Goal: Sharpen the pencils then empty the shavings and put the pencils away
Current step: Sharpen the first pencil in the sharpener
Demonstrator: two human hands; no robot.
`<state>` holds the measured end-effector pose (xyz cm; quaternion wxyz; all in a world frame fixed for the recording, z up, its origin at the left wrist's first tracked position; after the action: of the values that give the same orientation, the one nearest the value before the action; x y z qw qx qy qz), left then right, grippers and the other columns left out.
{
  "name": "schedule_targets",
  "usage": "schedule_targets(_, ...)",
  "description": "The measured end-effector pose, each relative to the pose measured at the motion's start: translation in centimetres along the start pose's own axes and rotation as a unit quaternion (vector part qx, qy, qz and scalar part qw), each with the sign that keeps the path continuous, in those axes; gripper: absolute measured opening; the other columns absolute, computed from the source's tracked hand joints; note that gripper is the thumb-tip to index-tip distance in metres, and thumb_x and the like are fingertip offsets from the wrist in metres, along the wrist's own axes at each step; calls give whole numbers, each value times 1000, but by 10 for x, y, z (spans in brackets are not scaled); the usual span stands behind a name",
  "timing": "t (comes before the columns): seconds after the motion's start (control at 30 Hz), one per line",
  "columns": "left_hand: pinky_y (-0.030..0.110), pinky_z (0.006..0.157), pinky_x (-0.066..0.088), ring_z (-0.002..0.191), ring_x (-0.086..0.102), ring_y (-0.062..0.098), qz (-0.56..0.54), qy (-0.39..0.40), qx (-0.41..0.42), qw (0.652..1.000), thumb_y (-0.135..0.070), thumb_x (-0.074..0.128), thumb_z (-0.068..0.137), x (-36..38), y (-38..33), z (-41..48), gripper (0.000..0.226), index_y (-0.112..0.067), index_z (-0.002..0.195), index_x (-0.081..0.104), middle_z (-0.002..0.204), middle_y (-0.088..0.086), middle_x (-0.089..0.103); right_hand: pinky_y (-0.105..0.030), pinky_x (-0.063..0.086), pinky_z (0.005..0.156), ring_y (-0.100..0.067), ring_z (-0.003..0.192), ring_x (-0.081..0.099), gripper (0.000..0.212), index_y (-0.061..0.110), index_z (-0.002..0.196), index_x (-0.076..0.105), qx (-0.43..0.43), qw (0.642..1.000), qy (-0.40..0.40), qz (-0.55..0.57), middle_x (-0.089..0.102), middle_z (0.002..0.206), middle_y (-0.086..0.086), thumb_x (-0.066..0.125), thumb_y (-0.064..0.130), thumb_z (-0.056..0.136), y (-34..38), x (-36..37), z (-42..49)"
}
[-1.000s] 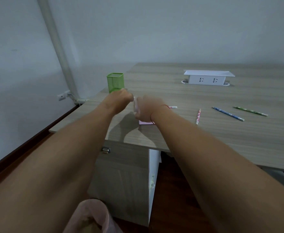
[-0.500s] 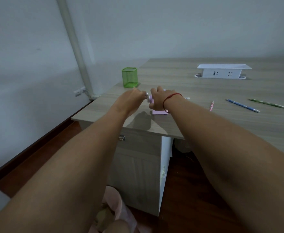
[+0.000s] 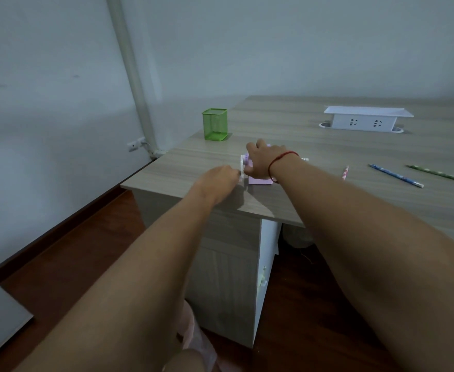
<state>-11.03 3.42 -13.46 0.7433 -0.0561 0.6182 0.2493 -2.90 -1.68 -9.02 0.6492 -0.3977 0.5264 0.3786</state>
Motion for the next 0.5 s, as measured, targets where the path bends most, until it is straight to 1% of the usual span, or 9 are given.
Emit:
schedule_targets(0.17,36,89,49,104,62,29,-48,13,-18,999,-9,40,97,10,5,16,28,-5,113,63,114,15,64,-44,40,96,-34,124,49,51,12,135,38,-7,1000,-18,0,39,141,-12,38,44,95,-2,1,2)
schedule_targets(0.3,36,83,46,99,60,30,-85,34,-28,995,-20,37,100,15,13,29,31,-5,108,63,112,16,63,-43,41,94,-34,122,50,53,12,135,39,-24,999,-25,-4,41,140,-12,39,47,95,-3,2,4)
schedule_targets(0.4,38,85,46,99,60,32,-84,54,-7,995,-24,37,99,12,17,39,33,-7,108,65,109,17,64,-44,42,93,-36,118,53,51,11,132,41,-28,999,-42,1,44,136,-12,41,44,93,-5,2,3)
schedule_targets(0.5,42,88,49,97,61,33,-65,67,11,996,-22,38,99,9,22,43,31,-5,107,63,105,18,64,-44,42,92,-36,116,54,49,10,130,42,-24,998,-56,8,46,134,-12,41,42,93,-5,3,3)
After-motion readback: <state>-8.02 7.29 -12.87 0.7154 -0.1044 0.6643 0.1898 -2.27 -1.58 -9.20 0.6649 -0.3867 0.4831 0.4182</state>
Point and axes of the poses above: each hand's wrist, its own z-axis towards the middle knuckle, its own x-axis out of the palm, y = z × x, the point moved 6 cm from there along z, towards the middle knuckle
